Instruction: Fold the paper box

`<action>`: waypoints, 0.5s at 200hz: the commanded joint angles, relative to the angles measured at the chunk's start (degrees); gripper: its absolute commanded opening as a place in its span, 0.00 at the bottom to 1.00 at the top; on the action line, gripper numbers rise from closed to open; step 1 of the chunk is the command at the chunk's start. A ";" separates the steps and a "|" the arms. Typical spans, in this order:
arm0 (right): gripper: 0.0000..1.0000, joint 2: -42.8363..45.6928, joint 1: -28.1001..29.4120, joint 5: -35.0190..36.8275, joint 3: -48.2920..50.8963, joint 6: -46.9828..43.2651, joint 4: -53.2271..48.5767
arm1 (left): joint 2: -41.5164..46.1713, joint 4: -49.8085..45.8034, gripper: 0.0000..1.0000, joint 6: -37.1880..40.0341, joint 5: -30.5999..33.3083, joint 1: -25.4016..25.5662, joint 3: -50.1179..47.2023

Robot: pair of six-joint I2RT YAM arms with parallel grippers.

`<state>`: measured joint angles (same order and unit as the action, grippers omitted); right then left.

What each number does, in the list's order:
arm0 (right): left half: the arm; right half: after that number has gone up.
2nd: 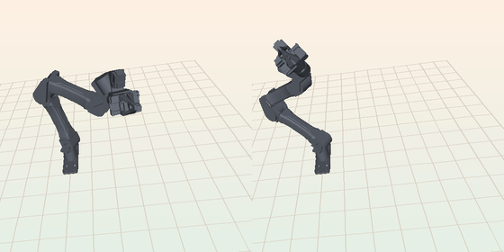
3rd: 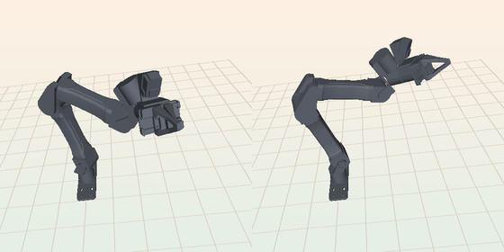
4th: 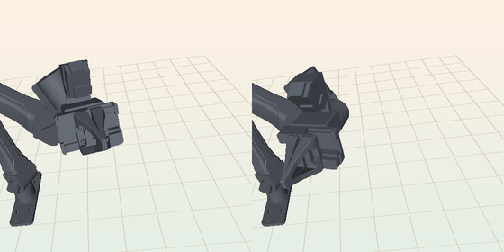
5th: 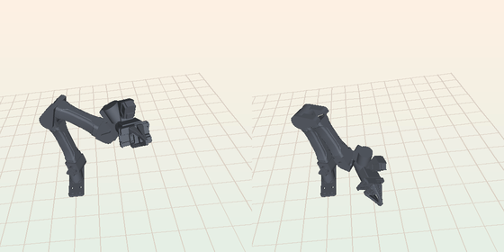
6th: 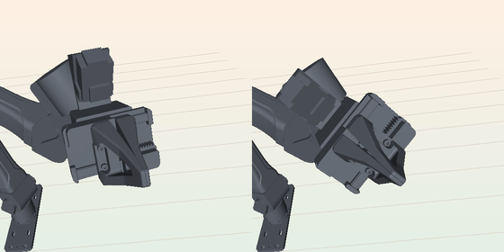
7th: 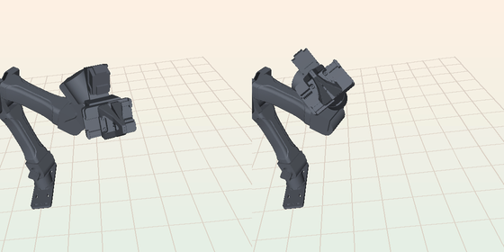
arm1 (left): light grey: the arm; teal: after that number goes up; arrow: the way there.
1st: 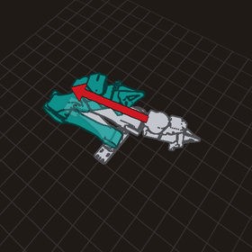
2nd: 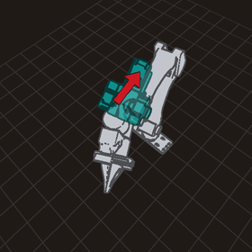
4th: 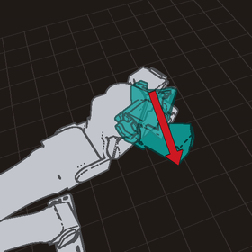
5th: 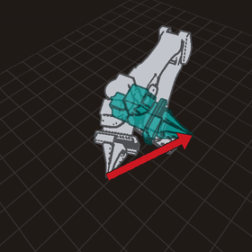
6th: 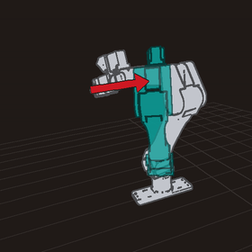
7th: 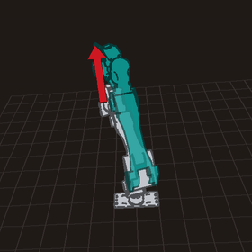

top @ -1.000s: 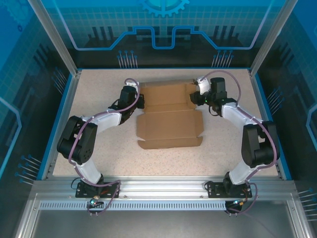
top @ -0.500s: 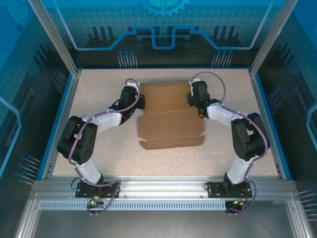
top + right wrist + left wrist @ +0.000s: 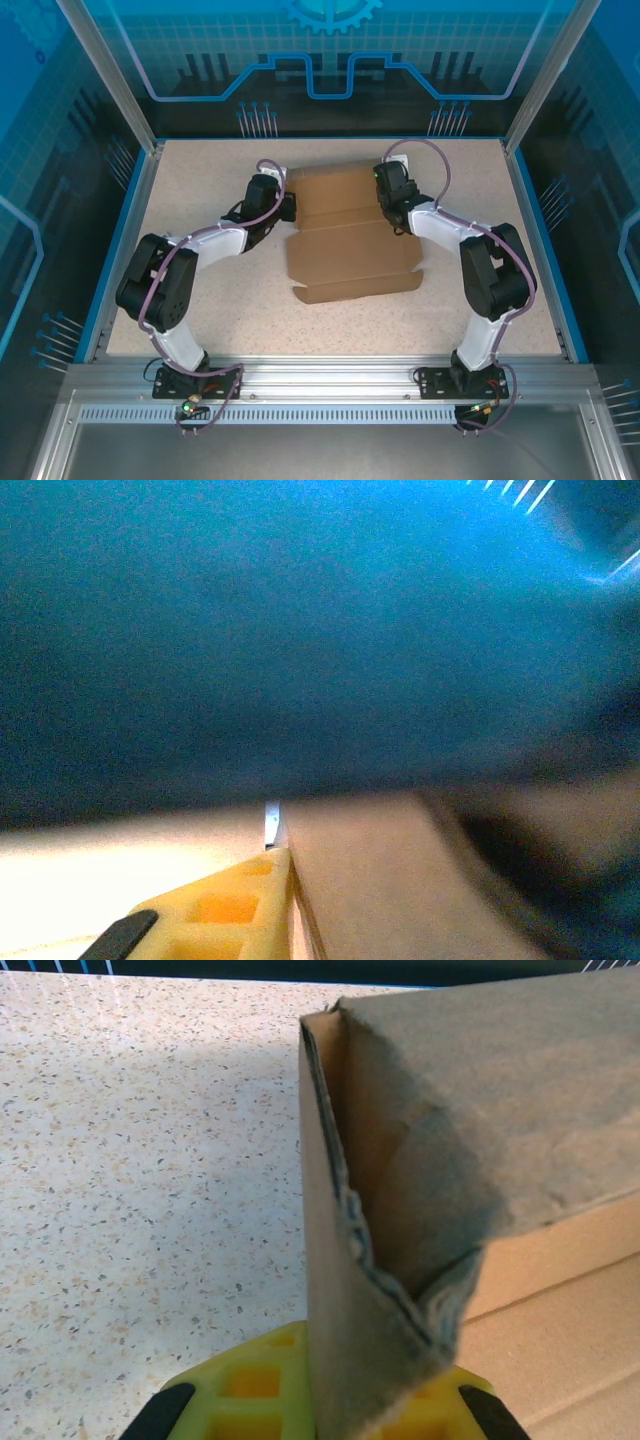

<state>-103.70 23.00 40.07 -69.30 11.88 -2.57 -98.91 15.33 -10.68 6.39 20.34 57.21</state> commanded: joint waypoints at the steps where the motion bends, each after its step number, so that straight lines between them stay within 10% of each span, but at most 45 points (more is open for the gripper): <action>1: 0.22 -0.91 -0.58 6.02 -1.50 2.09 -1.81 | 2.42 0.60 0.00 -1.45 -0.26 -0.38 0.09; 100: 0.73 13.90 0.85 -21.87 5.93 -0.84 -6.28 | 2.90 -5.57 0.00 0.08 2.23 -0.39 2.92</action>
<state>-95.85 22.90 25.76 -64.88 11.25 -4.60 -98.87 13.10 -10.61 7.20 20.10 57.39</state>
